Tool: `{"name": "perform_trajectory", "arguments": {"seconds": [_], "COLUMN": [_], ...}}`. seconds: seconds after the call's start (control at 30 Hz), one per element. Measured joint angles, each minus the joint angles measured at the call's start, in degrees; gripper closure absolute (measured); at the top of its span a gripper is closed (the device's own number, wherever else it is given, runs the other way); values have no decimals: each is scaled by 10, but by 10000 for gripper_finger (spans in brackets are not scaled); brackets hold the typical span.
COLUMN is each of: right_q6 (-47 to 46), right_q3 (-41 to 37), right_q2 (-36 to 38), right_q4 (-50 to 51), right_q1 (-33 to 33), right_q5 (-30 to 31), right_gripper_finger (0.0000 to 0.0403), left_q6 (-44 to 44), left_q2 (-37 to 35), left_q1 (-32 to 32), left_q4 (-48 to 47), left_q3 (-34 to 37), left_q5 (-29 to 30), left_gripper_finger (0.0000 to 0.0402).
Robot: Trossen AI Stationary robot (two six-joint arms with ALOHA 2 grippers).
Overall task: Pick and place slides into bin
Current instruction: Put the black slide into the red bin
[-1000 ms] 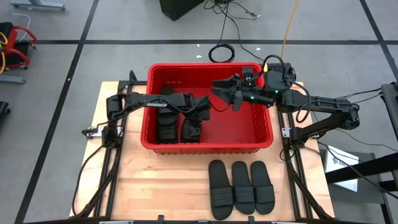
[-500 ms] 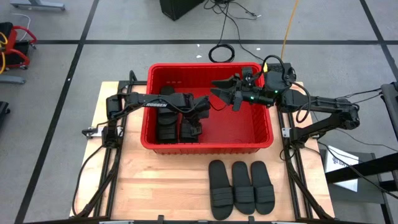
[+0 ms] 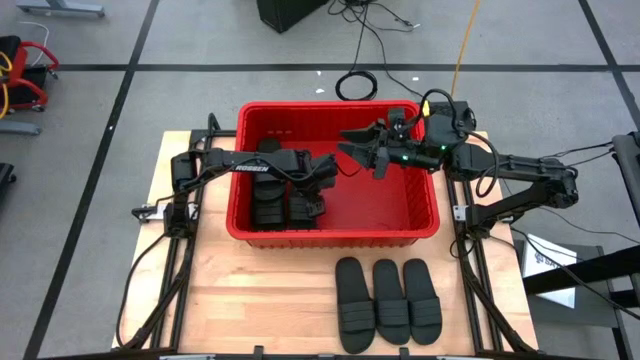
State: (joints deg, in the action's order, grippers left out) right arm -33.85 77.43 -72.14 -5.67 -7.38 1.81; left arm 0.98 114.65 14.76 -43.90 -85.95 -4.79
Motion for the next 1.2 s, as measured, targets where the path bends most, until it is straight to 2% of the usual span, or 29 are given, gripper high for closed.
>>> {"name": "perform_trajectory", "arguments": {"seconds": [0.17, 0.6, 0.83, 1.2], "right_q6": [0, 0, 13, 30], "right_q3": [0, 0, 0, 0], "right_q2": [0, 0, 0, 0], "right_q4": [0, -13, -43, -44], "right_q1": [0, 0, -2, -13], "right_q5": [0, 0, 6, 16], "right_gripper_finger": [138, 138, 138, 138], "left_q6": [-28, -32, -16, 58], "left_q2": [-2, -46, -104, -232], "left_q1": [3, 23, 28, -9], "left_q4": [-7, -34, -79, -91], "left_q3": [-10, -75, -75, -75], "left_q5": [-31, -18, -11, -20], "left_gripper_finger": [199, 199, 199, 199]}}
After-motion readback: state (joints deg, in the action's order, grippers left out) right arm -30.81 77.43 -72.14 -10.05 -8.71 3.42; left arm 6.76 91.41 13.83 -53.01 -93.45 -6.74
